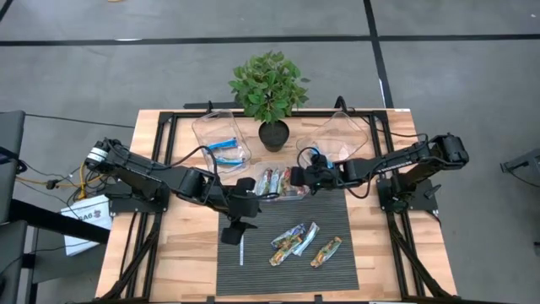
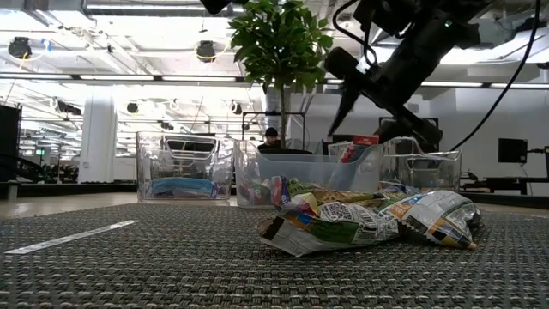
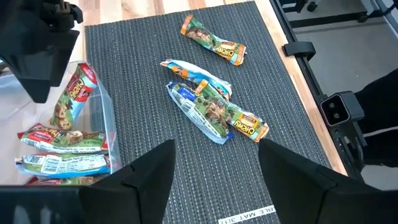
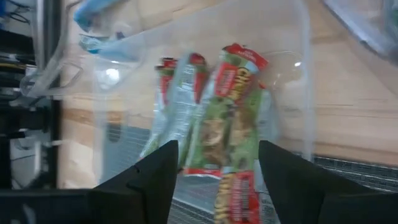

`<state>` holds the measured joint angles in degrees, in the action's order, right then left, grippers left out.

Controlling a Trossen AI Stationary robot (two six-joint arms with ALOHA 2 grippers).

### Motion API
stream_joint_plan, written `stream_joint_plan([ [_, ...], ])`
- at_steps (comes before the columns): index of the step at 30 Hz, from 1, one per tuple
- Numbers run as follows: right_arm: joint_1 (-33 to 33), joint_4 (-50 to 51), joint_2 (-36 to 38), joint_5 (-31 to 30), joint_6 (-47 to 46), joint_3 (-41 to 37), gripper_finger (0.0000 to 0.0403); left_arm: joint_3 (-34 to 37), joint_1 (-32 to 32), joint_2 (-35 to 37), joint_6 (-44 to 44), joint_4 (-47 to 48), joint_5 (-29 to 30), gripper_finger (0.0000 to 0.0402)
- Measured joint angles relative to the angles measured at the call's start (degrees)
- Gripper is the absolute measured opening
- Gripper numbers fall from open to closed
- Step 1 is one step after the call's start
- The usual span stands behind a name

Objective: Pick and place Granola Bars by type
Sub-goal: Put the red granola bar into the center transparent bin

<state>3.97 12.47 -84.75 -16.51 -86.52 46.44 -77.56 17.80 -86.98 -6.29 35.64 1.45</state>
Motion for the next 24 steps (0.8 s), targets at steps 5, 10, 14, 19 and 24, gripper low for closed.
stream_joint_plan([
  [5,0.00,-5.08,0.00,-1.26,1.32,0.00,0.0221,0.00,0.00,0.00,-1.86,0.00,0.97,0.0224],
  [10,-0.43,-11.20,0.44,-1.65,7.84,0.00,0.0217,0.00,0.00,0.00,-3.65,0.00,1.89,0.0224],
  [14,-0.46,-15.34,0.88,-0.17,10.50,0.01,0.0212,0.00,-0.02,0.00,-5.73,0.00,2.13,0.0224],
  [19,-0.08,-16.33,1.74,5.12,10.48,0.02,0.0206,0.00,-0.04,0.00,-7.92,-0.02,3.70,0.0224],
  [24,1.24,-15.72,3.38,9.93,10.16,0.32,0.0199,0.00,-0.07,0.00,-9.01,-0.22,4.11,0.0224],
])
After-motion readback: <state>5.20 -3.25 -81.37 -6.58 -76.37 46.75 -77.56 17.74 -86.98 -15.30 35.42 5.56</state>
